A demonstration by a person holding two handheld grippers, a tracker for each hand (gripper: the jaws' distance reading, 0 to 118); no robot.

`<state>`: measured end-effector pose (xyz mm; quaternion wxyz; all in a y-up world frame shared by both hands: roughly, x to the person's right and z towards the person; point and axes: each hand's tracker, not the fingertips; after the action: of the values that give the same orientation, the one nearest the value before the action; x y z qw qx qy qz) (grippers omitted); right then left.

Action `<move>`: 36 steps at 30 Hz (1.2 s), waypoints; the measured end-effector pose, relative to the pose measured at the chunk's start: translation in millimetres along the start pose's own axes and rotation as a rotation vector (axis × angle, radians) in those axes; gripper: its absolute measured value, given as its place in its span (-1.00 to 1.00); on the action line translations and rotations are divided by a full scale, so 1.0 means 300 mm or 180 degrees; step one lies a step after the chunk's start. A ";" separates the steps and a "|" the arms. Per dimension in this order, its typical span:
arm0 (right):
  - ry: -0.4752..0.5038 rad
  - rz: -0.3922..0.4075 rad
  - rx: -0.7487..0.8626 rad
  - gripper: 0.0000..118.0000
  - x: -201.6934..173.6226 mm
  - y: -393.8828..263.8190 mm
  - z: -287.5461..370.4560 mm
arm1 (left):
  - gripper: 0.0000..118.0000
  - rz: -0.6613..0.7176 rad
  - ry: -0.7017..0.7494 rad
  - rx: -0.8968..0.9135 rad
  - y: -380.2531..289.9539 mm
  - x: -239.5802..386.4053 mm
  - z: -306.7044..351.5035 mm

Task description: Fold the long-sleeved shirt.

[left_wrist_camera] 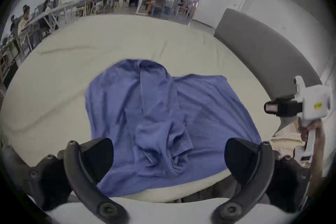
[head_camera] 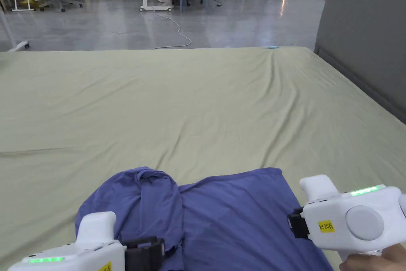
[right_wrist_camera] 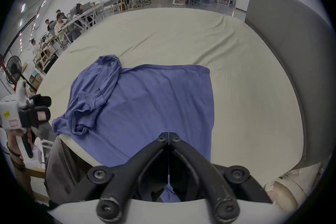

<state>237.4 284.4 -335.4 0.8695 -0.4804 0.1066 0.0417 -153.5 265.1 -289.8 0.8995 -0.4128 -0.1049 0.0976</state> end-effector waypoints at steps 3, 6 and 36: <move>0.0020 -0.0025 -0.0023 -1.00 -0.006 -0.011 -0.013 | -1.00 -0.0003 0.0185 0.0146 0.036 -0.031 -0.010; 0.0044 -0.0008 -0.0058 -1.00 -0.014 -0.016 -0.024 | -1.00 -0.0011 0.0275 0.0083 0.098 -0.093 -0.061; -0.0095 -0.0232 -0.0118 -1.00 0.146 0.314 -0.241 | -1.00 -0.0056 0.0657 -0.0615 0.395 -0.331 -0.447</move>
<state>253.0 272.5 -460.5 0.8629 -0.4993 0.0753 0.0192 -223.1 218.1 -476.3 0.8624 -0.5043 -0.0244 0.0362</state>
